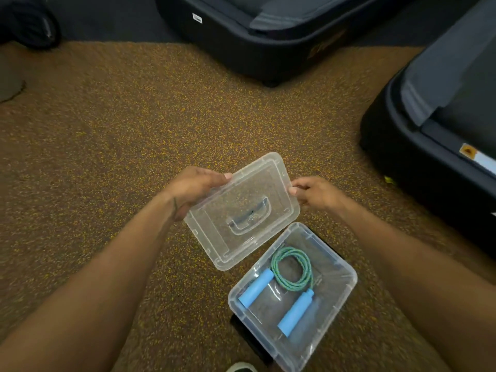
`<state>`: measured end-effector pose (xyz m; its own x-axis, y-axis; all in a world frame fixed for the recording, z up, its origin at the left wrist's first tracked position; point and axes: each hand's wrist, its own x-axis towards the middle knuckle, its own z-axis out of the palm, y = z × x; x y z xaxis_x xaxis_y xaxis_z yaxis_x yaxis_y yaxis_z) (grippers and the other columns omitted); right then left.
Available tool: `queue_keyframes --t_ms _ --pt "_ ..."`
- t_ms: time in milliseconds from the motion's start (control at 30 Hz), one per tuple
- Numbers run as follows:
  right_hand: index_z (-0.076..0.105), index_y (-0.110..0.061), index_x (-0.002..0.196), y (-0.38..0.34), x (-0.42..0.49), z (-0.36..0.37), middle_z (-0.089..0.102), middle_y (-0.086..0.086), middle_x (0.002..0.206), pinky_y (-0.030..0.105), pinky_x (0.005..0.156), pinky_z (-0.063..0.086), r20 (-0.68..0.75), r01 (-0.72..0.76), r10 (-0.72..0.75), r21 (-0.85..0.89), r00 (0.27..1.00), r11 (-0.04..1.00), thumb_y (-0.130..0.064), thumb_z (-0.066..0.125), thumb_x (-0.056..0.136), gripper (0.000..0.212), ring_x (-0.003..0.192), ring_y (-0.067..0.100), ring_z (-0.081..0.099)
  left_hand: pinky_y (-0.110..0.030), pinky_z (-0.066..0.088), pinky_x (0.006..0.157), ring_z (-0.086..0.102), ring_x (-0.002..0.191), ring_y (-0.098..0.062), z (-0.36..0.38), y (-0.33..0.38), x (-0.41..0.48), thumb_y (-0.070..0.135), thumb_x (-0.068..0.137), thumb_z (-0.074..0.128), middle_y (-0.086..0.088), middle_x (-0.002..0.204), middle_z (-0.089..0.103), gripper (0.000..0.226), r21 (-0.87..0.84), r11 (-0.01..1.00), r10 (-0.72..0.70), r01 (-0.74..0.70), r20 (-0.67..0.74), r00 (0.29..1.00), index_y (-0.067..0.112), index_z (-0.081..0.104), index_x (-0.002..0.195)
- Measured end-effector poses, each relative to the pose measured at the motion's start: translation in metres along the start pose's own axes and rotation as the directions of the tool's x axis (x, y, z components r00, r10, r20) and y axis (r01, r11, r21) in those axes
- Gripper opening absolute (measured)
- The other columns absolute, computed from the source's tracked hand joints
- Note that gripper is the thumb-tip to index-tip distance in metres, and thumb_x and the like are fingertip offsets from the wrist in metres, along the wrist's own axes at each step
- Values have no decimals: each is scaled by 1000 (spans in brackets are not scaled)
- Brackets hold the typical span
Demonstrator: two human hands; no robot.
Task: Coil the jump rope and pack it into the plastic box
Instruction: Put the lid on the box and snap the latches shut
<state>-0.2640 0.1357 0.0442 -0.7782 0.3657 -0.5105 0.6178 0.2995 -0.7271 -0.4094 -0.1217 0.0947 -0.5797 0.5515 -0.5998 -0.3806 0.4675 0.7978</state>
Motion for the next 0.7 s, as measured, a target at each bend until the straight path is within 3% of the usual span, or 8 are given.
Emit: queue_keyframes --t_ms 67,133,200,233,400,600,700 --pt "74 -15 105 -1 -11 -4 70 6 86 28 62 50 -11 12 -12 -1 1000 1000 -18 54 102 21 72 17 60 -56 49 101 65 112 -34 10 9 -10 37 67 80 -15 117 71 46 19 999 -34 33 53 998 7 75 102" --pt "72 -15 93 -1 -20 -7 63 7 79 28 61 42 4 -2 2 -6 1000 1000 -18 49 104 26 69 17 52 -49 61 80 73 90 -32 21 13 -19 24 80 76 -17 101 75 30 3 997 -74 74 130 989 0 72 98" --pt "69 -11 88 1 -25 -10 62 8 80 28 61 41 52 -56 54 41 997 998 -16 46 104 29 72 18 52 -36 61 59 73 67 -25 32 14 -27 17 87 71 -14 81 75 16 1 996 -92 93 189 978 0 70 89" --pt "70 -9 93 2 -29 -11 65 8 83 28 61 43 72 -89 83 90 994 992 -14 46 104 26 74 18 54 -33 60 55 72 63 -23 36 13 -30 16 87 71 -12 78 75 14 5 996 -88 89 203 975 2 70 86" --pt "66 0 107 0 -48 -13 72 16 94 31 65 50 64 -249 242 360 968 899 -19 46 102 29 75 20 63 -36 62 62 74 71 -23 50 3 -37 14 83 75 -12 86 77 8 -4 996 -85 88 230 969 6 75 84" --pt "70 -4 111 0 -64 -6 69 10 88 29 62 47 102 -305 287 348 952 887 -54 37 102 60 69 16 58 -36 62 63 73 71 -24 62 -6 -45 12 79 79 -15 89 76 20 -16 995 -95 102 239 966 1 74 95" --pt "68 -3 116 -1 -71 -5 67 10 89 28 62 47 87 -274 261 371 962 887 -61 37 100 68 69 15 58 -40 63 68 73 76 -25 64 -11 -51 11 80 78 -14 90 76 15 -30 995 -84 93 239 967 4 75 92"
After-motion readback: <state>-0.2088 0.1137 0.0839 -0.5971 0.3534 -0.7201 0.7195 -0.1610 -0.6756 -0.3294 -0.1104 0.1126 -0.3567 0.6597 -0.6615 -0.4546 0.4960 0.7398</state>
